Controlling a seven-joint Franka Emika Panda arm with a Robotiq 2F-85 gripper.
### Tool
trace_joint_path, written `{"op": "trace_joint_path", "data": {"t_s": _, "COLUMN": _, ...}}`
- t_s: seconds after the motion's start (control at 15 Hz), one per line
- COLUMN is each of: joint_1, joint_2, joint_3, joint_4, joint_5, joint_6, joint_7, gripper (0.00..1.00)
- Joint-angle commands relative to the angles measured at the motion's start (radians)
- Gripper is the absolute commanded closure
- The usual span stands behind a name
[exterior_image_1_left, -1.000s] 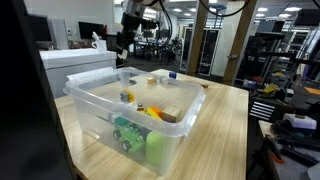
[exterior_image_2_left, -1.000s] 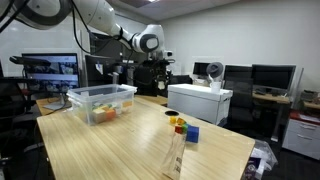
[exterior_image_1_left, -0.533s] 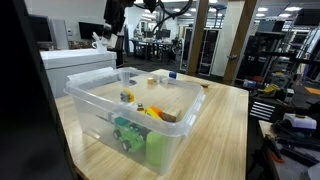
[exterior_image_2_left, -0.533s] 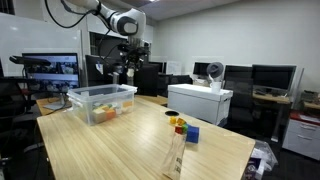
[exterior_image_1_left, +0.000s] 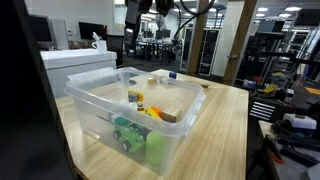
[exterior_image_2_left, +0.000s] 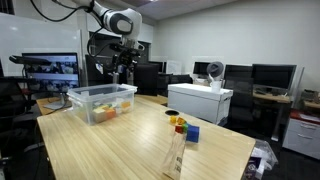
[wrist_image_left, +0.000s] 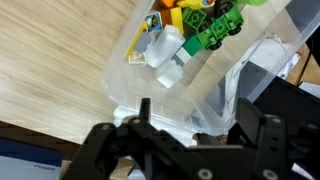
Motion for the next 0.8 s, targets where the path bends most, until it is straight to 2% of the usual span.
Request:
{"op": "trace_joint_path", "data": {"t_s": 0.0, "joint_1": 0.015, "joint_2": 0.046, "joint_3": -0.070, "joint_4": 0.024, "joint_5": -0.045, "joint_6": 0.064, "joint_7": 0.019, "gripper": 0.00}}
{"op": "trace_joint_path", "data": {"t_s": 0.33, "joint_1": -0.029, "joint_2": 0.226, "joint_3": -0.185, "joint_4": 0.126, "joint_5": -0.158, "joint_6": 0.290, "joint_7": 0.111, "gripper": 0.00}}
{"op": "trace_joint_path", "data": {"t_s": 0.47, "joint_1": -0.054, "joint_2": 0.347, "joint_3": -0.224, "joint_4": 0.176, "joint_5": -0.228, "joint_6": 0.382, "joint_7": 0.191, "gripper": 0.00}}
{"op": "trace_joint_path", "data": {"t_s": 0.73, "joint_1": -0.056, "joint_2": 0.471, "joint_3": -0.254, "joint_4": 0.249, "joint_5": -0.312, "joint_6": 0.409, "joint_7": 0.298, "gripper": 0.00}}
